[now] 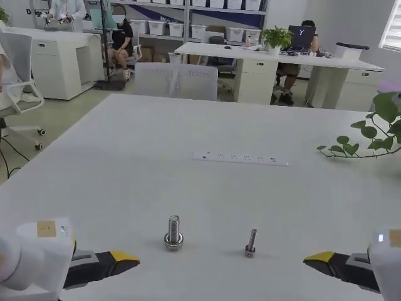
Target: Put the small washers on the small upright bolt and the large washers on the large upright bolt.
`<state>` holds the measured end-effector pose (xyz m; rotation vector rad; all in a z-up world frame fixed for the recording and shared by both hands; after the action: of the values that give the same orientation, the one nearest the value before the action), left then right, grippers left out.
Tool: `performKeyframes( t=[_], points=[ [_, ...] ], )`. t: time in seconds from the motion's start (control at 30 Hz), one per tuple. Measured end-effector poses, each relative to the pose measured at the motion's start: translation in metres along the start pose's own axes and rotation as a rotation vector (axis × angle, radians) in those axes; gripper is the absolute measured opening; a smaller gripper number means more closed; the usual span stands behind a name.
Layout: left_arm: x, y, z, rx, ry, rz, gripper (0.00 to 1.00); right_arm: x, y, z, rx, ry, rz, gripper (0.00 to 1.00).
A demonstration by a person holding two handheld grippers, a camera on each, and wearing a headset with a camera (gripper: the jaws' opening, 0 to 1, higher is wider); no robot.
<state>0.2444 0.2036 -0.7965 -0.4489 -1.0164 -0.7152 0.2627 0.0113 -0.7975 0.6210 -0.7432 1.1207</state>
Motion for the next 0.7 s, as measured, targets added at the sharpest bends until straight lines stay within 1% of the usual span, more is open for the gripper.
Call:
performKeyframes(
  t=[0.13,0.27,0.4,0.7],
  points=[
    [-0.0036,0.001,-0.0012,0.002,0.008,0.006,0.7,-0.0024,-0.0011,-0.0039,0.001,0.005,-0.001,0.78],
    [-0.0052,0.0023,-0.0015,0.009,0.013,0.014,0.72,-0.0021,-0.0011,-0.0068,0.01,0.004,-0.002,0.78],
    [-0.0067,0.0017,-0.0016,0.008,0.018,0.015,0.72,-0.0021,0.0,-0.0092,0.015,0.006,-0.001,0.78],
    [-0.0091,0.0,-0.0011,0.005,0.026,0.025,0.72,-0.0034,0.0025,-0.01,0.024,0.01,-0.003,0.78]
  ],
)
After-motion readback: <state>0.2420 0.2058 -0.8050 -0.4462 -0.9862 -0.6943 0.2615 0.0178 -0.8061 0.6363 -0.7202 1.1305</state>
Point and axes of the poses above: the centre of the closed fingertips' face, and the gripper's own axes: z roughly backward along the fingers, y roughly to its left, x roughly out of its top, the point moved 1 cm from there along z, roughly backward along the fingers, and after that the axes turned 12 degrees about x, right-handed, at the moved point
